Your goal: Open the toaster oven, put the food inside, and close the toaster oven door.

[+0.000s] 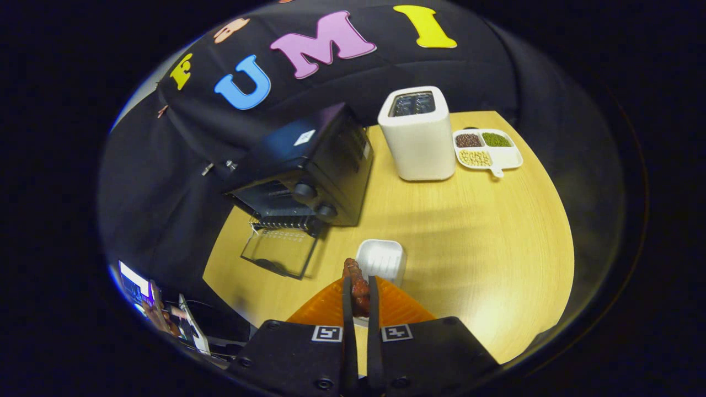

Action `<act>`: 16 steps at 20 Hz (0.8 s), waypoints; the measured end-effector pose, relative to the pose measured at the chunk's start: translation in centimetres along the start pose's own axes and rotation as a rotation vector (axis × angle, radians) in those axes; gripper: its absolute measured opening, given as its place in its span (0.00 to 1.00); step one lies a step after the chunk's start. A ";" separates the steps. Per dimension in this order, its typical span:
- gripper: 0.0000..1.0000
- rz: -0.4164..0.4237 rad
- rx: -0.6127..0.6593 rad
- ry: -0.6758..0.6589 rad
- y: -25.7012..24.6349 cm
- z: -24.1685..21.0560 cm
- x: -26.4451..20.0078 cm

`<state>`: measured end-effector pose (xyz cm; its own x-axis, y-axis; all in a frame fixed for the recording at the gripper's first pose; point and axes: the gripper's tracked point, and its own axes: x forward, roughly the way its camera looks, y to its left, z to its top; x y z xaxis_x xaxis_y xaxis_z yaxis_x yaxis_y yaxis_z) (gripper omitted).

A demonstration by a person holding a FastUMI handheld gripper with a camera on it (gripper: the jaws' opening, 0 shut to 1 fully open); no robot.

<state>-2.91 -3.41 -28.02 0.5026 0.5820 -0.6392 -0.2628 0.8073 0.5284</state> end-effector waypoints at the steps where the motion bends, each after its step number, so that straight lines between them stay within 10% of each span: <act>1: 0.11 0.014 0.012 -0.031 1.9 0.5 0.0; 16: 0.10 0.175 0.188 -0.318 18.6 3.4 15.1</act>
<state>2.57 20.06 -25.91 0.7009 0.6263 -0.3414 -0.2272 0.6497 0.7255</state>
